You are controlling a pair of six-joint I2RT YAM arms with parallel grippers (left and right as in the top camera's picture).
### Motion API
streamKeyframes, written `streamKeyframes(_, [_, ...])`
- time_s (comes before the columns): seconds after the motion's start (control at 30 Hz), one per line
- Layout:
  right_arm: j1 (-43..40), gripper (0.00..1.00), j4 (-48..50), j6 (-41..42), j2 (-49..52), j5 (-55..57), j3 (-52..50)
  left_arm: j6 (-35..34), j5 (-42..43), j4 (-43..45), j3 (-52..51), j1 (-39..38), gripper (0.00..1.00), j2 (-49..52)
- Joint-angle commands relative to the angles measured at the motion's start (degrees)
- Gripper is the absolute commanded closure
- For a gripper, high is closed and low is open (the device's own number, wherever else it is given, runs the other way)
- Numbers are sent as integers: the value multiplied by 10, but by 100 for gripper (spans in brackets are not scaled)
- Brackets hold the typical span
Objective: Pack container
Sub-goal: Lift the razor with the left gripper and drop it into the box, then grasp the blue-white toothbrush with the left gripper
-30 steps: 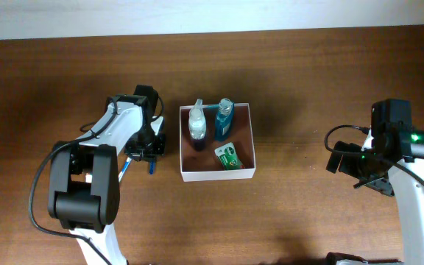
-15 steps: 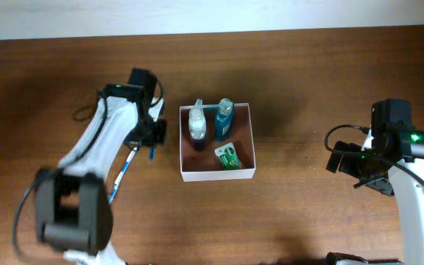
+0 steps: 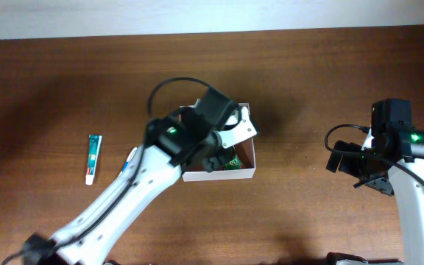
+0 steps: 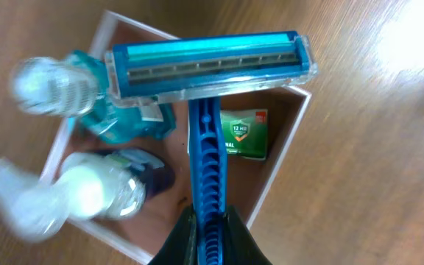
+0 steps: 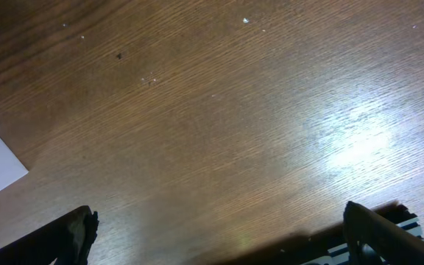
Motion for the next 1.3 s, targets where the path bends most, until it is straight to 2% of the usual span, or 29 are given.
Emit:
streamKeyframes(0.0, [-4,1,2,0,-1,-6,-2,39,-21,9,-11,2,99,71])
streamKeyframes(0.3, [-4,1,2,0,-1,-6,-2,39,-23,-15,-11,3,99,165])
streamKeyframes(0.43, [-4,1,2,0,-1,-6,-2,39,-65,-21,-9,2,73,161])
streamKeyframes(0.6, [-4,1,2,0,-1,-6,-2,8,-114,-70,25,-2,59,122])
streamKeyframes(0.63, [-4,1,2,0,-1,-6,-2,-6,-123,-83,37,-2,42,110])
streamKeyframes(0.8, [-4,1,2,0,-1,-6,-2,-69,-138,-135,78,16,38,37])
streamKeyframes(0.83, [-4,1,2,0,-1,-5,-2,-88,-137,-135,78,25,13,20])
streamKeyframes(0.87, [-4,1,2,0,-1,-5,-2,-106,-137,-136,78,37,1,3])
streamKeyframes(1.0, [-4,1,2,0,-1,-6,-2,-174,-130,-137,77,127,1,-56])
streamKeyframes(1.13, [-4,1,2,0,-1,-6,-2,-180,-61,-143,72,247,1,-63])
streamKeyframes(1.27, [-4,1,2,0,-1,-6,-2,-181,-33,-132,32,343,1,-45])
